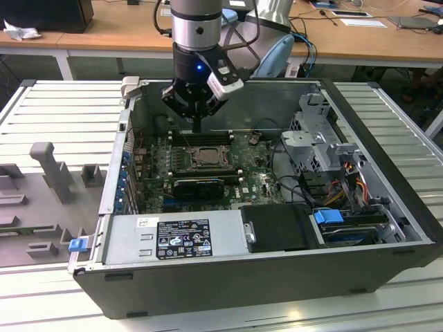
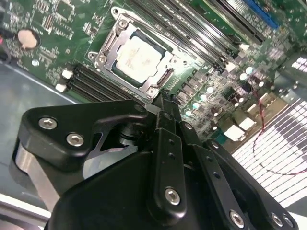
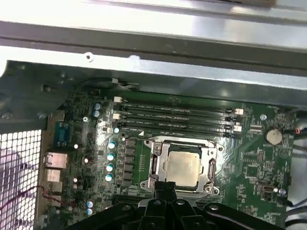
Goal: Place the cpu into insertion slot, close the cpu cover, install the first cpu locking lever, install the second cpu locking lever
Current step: 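Install the first cpu locking lever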
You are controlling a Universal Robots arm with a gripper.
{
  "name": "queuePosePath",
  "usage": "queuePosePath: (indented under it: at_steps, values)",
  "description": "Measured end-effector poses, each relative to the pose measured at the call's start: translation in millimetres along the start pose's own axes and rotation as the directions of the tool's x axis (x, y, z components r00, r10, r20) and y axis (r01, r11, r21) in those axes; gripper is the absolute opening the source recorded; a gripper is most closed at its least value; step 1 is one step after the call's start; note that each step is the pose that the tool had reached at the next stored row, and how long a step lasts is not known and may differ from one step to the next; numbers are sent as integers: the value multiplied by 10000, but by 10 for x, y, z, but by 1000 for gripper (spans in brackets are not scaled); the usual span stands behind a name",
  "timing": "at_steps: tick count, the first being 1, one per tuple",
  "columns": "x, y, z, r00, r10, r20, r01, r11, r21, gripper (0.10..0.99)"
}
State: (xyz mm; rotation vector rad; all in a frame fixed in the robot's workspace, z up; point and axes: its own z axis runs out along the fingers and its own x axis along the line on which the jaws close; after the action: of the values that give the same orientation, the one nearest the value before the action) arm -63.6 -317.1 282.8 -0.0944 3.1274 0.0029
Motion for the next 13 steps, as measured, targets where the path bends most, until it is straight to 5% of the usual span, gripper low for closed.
queuePosePath:
  at_steps: [2,5,13]
  values:
    - [1,-1,6,9989,478,1,-478,9989,-7,106]
    - [83,5,23,9985,541,4,-540,9982,-250,106]
    - [364,25,99,9985,540,3,-540,9982,-267,106]
